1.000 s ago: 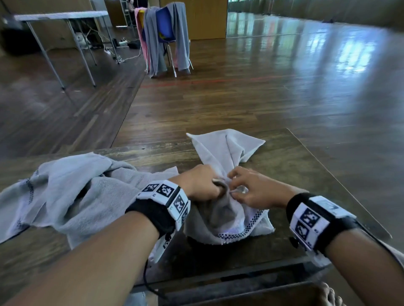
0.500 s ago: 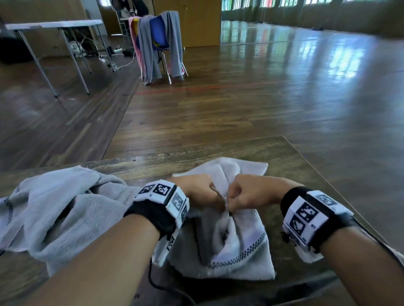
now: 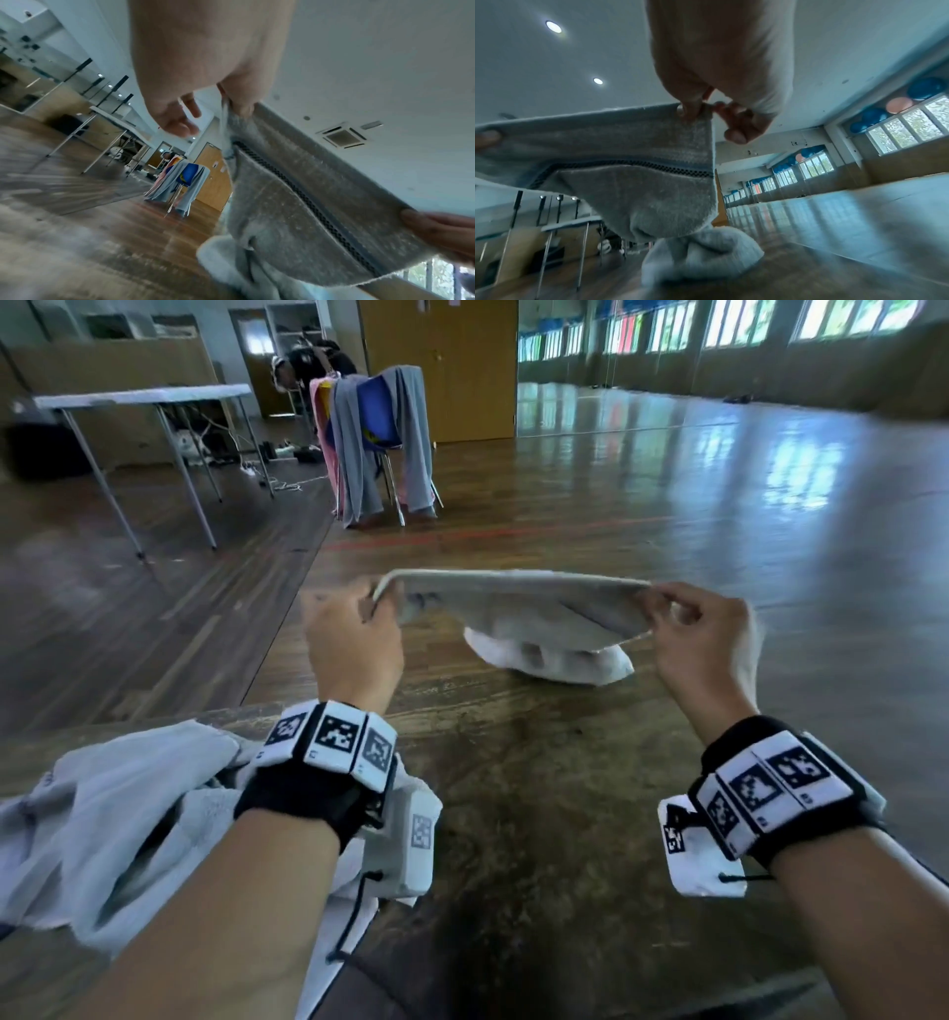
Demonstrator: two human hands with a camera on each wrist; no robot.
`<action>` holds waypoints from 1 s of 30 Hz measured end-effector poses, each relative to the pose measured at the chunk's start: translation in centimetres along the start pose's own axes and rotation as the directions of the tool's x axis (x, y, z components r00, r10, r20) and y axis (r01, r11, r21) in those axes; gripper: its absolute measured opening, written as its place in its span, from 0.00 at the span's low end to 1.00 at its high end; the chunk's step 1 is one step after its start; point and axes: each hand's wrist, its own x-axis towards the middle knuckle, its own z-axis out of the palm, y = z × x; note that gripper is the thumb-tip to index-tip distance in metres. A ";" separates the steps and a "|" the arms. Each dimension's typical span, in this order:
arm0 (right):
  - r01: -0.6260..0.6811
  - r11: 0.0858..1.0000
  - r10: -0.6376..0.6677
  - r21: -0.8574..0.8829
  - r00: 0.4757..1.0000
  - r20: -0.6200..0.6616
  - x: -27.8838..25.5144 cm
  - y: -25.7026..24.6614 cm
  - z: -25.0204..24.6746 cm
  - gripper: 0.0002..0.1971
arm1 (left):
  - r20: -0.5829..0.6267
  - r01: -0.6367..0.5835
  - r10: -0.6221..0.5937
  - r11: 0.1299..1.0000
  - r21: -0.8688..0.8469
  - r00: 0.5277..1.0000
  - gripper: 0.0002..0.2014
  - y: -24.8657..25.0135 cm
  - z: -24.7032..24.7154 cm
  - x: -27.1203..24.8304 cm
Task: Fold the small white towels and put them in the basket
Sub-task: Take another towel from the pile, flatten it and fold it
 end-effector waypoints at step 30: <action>-0.303 0.872 0.257 0.386 0.952 0.166 6.2 7.2 6.2 0.05 | 0.222 -0.026 0.021 0.999 0.021 0.975 0.15 -3.4 8.0 1.6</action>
